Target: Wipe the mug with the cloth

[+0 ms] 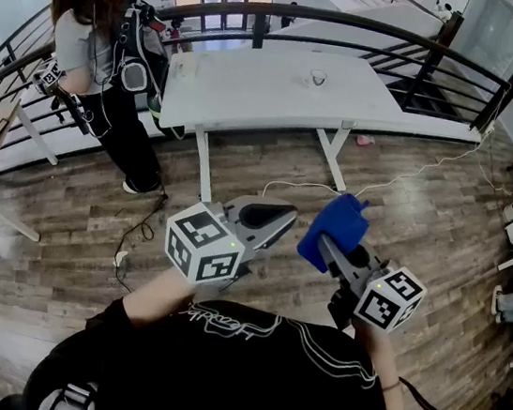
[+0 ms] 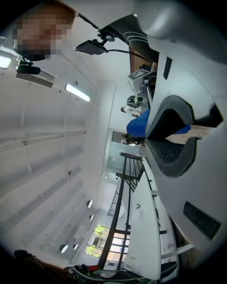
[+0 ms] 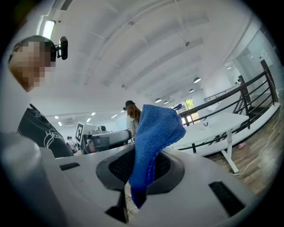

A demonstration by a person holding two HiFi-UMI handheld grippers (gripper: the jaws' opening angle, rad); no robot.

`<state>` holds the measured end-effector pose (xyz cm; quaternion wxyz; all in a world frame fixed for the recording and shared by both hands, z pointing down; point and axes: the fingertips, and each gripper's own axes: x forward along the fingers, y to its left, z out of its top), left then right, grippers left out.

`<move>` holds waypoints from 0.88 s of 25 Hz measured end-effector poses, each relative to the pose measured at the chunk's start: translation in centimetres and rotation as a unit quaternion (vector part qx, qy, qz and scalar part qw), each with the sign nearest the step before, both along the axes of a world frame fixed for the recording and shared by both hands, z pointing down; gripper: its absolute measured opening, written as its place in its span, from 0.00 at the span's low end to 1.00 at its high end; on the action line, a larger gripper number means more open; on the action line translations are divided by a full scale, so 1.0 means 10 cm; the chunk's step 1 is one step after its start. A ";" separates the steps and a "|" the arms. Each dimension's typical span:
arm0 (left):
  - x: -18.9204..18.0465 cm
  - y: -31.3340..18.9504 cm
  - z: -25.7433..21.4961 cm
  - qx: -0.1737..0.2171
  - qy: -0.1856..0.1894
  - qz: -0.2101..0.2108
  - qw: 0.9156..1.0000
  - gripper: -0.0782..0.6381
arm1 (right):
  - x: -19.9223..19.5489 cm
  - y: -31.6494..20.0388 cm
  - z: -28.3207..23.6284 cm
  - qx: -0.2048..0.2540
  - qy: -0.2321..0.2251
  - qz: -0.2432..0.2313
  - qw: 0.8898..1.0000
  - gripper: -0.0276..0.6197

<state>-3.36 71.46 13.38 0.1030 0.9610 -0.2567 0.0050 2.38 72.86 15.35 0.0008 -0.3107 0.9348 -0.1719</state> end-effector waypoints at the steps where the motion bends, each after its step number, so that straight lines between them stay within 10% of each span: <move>1: 0.01 0.00 0.00 0.000 0.001 0.000 1.000 0.12 | 0.01 0.00 0.00 -0.001 -0.001 -0.001 1.000 0.12; 22: -0.28 -0.24 0.17 -0.017 0.014 -0.004 1.000 0.12 | -0.25 -0.21 0.16 -0.019 -0.022 -0.003 1.000 0.12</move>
